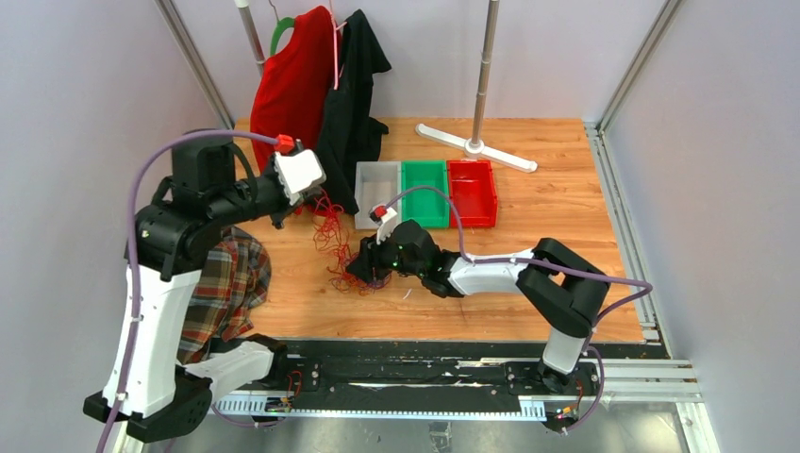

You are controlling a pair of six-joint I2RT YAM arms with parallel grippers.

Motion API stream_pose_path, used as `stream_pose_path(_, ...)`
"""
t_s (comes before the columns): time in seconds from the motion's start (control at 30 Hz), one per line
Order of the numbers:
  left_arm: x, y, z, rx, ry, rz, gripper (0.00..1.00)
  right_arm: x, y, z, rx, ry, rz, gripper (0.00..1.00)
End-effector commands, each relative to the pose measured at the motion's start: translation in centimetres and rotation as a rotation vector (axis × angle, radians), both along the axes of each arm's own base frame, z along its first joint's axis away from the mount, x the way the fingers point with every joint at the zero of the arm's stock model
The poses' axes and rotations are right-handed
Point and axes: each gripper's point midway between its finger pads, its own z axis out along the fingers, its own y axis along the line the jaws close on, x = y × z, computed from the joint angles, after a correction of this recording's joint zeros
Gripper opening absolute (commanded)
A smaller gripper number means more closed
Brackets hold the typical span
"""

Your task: Untangle the cables

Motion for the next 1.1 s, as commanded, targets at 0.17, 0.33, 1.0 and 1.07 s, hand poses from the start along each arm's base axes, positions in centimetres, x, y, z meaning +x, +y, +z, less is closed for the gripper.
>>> stream_pose_path(0.17,0.2,2.9,13.9,-0.059,-0.402,0.141,0.0,0.5,-1.1,-3.6,-0.049,0.054,-0.107,0.38)
stream_pose_path(0.33,0.0,5.1,19.8,-0.068,-0.638,0.242,0.0,0.2,-2.0,-4.9,-0.08,0.074,-0.128,0.29)
stream_pose_path(1.0,-7.4,13.5,37.4,-0.647,-1.322,0.629,0.0,1.8,-10.3,-4.8,-0.22,0.07,-0.419,0.0)
stream_pose_path(1.07,-7.8,13.5,37.7,-0.682,-1.314,0.614,0.0,2.3,-11.5,-3.5,-0.197,0.055,-0.449,0.01)
